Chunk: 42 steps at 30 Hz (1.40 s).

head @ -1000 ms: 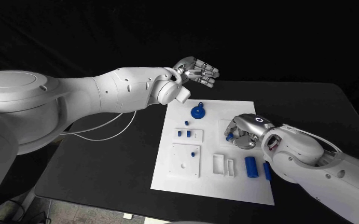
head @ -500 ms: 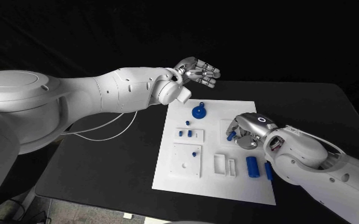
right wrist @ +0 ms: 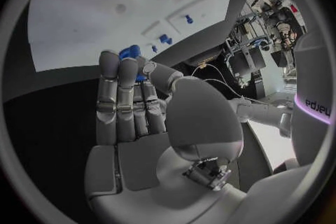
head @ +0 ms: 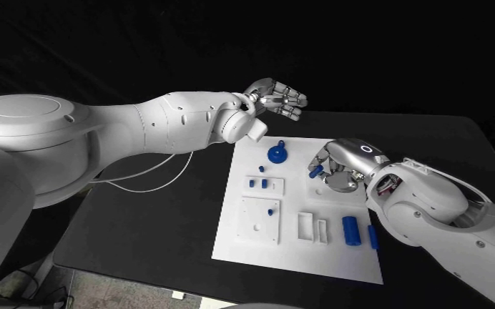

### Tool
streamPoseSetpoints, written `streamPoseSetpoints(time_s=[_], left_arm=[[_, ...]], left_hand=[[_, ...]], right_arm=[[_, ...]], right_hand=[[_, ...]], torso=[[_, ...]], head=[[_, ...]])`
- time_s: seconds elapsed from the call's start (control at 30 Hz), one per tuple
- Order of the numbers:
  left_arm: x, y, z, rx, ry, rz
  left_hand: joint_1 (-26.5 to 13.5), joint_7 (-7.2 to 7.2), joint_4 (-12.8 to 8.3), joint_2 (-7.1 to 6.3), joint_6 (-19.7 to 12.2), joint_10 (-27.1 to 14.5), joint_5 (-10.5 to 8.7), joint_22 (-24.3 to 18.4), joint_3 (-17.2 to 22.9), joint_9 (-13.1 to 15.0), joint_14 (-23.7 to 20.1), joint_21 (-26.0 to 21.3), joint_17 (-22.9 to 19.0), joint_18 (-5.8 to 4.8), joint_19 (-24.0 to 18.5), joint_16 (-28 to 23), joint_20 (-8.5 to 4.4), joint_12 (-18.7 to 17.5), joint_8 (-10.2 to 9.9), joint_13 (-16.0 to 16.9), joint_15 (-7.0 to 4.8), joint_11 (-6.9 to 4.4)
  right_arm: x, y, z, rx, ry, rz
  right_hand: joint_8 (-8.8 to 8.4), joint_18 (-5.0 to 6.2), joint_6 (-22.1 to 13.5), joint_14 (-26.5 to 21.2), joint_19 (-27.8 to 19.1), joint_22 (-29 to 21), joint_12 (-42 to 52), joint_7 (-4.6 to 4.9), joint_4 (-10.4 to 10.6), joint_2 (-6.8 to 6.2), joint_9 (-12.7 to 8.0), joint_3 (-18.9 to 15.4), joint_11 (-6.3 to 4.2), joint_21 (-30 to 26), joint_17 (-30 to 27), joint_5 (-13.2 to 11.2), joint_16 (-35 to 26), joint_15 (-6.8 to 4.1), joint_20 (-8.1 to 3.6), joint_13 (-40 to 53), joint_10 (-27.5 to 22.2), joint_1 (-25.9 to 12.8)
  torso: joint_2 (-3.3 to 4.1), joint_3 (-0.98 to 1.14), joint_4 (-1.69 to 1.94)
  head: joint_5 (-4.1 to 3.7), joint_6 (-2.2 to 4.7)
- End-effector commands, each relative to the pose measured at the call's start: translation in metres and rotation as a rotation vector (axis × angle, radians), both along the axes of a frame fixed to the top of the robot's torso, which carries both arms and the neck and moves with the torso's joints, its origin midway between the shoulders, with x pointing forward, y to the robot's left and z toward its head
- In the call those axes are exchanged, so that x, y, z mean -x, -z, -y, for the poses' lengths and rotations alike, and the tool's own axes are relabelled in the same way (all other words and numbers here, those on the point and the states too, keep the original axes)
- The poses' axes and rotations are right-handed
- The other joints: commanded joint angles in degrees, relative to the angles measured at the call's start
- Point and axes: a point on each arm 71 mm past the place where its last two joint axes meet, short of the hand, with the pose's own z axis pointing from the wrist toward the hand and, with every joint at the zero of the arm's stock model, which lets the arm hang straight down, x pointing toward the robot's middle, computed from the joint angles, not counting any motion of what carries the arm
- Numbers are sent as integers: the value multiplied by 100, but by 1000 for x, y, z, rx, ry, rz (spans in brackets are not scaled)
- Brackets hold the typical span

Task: Assemble the parts on the task board

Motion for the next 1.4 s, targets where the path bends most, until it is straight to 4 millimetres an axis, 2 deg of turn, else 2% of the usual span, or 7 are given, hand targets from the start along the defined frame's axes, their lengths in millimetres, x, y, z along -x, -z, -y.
streamPoseSetpoints(time_s=[0.03, 0.23, 0.3, 0.53, 0.63, 1.2, 1.4], left_arm=[[0, -1, 3, 16, 19, 1], [0, -1, 5, 17, 23, 1], [-1, -1, 6, 17, 24, 2], [-1, -1, 8, 17, 27, 1], [-1, -1, 10, 18, 31, 1], [-1, 1, 19, 23, 50, -1], [-1, 2, 20, 24, 52, -1]], left_hand=[[46, -3, 11, 8, -3, 28, -12, -6, 11, -1, 34, -4, 3, 35, 31, -23, 16, -21, -7, -5, 5, -3], [36, -1, -8, 9, -5, 30, -10, -26, 13, -1, 33, -1, 2, 33, 33, -22, 16, -20, -7, -5, 6, -3], [36, -1, -8, 9, -5, 30, -10, -26, 13, -1, 33, -1, 2, 33, 33, -22, 16, -20, -7, -5, 6, -3], [36, -1, -8, 9, -5, 30, -10, -26, 13, -1, 33, -1, 2, 33, 33, -22, 16, -20, -7, -5, 6, -3], [36, -1, -8, 9, -5, 30, -10, -26, 13, -1, 33, -1, 2, 33, 33, -22, 16, -20, -7, -5, 6, -3], [16, 0, -14, 20, -3, 29, -17, -55, 5, -1, 31, -1, 2, 31, 38, -24, 17, -21, -6, -5, 8, -2], [12, -1, -24, 30, -6, 29, -13, -69, 8, -1, 30, -1, 2, 31, 39, -23, 17, -21, -7, -5, 7, -2]], right_arm=[[7, -3, -13, 2, -39, -14], [23, 0, -43, 16, -123, -20], [28, 3, -53, 19, -150, -22], [47, 12, -81, 22, -228, -21], [53, 15, -88, 21, -248, -26], [72, 56, -103, 73, -305, -91], [75, 64, -104, 76, -310, -105]], right_hand=[[-32, 95, 21, 36, 0, 7, 9, 2, -13, -40, -9, 34, -108, -1, 8, 37, -28, -6, -55, 24, 593, 4], [-32, 99, 28, 15, -25, 35, 8, -1, -31, -54, -12, 48, -106, -13, 24, 37, -48, -6, -56, 24, 595, 23], [-31, 99, 30, 15, -27, 44, 6, -2, -31, -55, -12, 52, -105, -14, 28, 37, -53, -5, -54, 23, 594, 26], [-31, 100, 31, 13, -30, 50, 7, -1, -31, -55, -13, 53, -106, -16, 30, 37, -58, -5, -54, 24, 596, 24], [-31, 101, 34, 21, -26, 63, 6, -3, -31, -47, -13, 62, -107, -22, 37, 37, -69, -4, -53, 24, 600, 18], [-31, 100, 37, 35, -10, 80, 5, -4, -32, -34, -12, 75, -110, -59, 57, 38, -101, -5, -53, 24, 603, -15], [-31, 101, 36, 35, -8, 81, 4, -4, -31, -31, -12, 79, -110, -66, 60, 37, -106, -5, -53, 24, 603, -17]], torso=[[2, -1, -3], [2, -5, 4], [3, 4, 10], [4, 10, 0], [5, 8, 3], [6, 11, 2], [5, 8, 0]], head=[[30, -30], [15, -33], [22, -47], [165, -110], [194, -128], [403, -261], [434, -283]])
